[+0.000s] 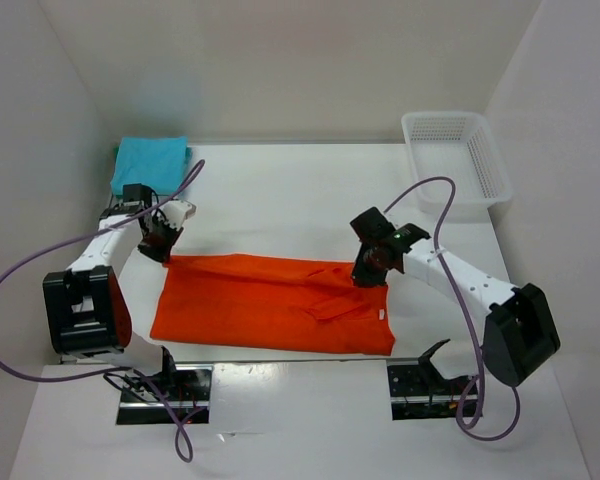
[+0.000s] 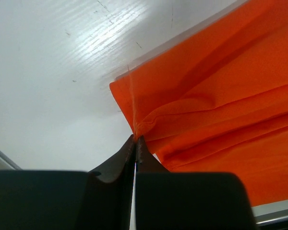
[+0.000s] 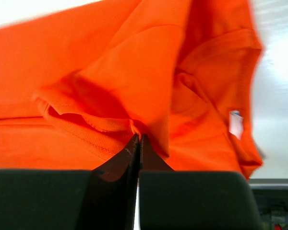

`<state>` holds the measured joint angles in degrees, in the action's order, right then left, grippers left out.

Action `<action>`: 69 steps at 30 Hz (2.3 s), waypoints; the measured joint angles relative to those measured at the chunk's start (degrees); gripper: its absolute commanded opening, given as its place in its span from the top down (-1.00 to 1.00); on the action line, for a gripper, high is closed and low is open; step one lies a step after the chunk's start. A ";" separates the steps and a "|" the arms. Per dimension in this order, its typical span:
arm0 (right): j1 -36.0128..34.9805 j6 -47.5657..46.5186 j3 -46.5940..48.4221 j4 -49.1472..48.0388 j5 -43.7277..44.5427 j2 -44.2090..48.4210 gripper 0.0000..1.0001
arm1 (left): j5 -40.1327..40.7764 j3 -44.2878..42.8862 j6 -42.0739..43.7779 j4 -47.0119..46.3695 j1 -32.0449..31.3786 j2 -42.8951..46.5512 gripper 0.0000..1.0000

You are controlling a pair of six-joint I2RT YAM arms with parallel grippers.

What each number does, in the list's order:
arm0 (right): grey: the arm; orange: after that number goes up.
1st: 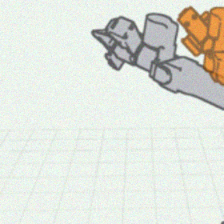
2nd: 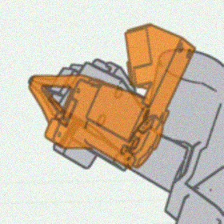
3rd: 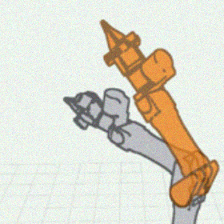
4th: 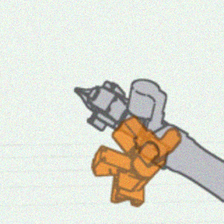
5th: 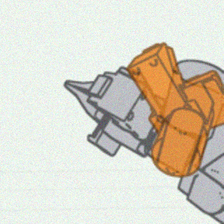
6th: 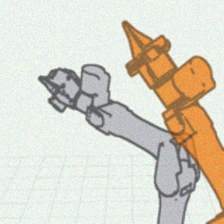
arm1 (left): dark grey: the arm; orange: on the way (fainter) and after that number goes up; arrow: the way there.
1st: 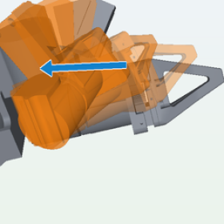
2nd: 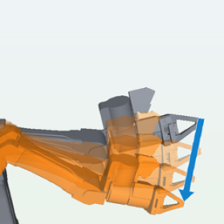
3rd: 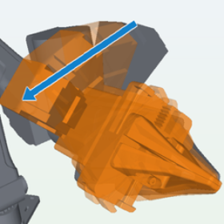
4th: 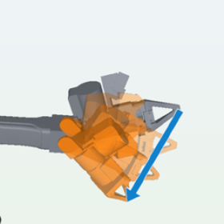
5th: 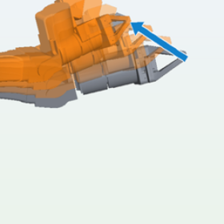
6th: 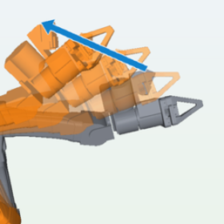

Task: Fold and stack the t-shirts
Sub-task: Fold the other side of the tshirt into a rectangle

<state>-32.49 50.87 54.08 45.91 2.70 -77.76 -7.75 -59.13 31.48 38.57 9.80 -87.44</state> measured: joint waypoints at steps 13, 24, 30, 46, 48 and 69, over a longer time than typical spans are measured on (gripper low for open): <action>-0.74 5.05 -3.15 6.01 2.56 10.19 1.00 | -1.36 1.92 1.16 -0.22 -1.42 2.32 1.00; -2.47 6.36 -5.64 6.36 2.40 10.58 1.00 | -0.98 6.40 1.44 -0.74 -2.56 2.40 1.00; -3.65 6.78 -5.88 6.47 2.36 10.56 1.00 | -0.07 6.75 1.60 -1.33 -2.56 2.47 1.00; 7.02 -3.56 11.37 5.11 7.30 -5.40 1.00 | -4.42 -13.11 -4.79 -2.32 -2.60 -6.62 1.00; 10.12 -6.21 16.87 4.17 9.07 -8.55 1.00 | -5.09 -17.42 -6.56 -4.22 -2.60 -8.24 1.00; 1.84 -0.55 -3.48 2.05 1.79 6.67 1.00 | -3.74 0.31 -3.02 -5.40 -2.60 -1.16 1.00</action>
<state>-30.65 50.33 50.61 47.97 4.49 -71.09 -11.49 -58.83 28.47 33.17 7.20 -88.60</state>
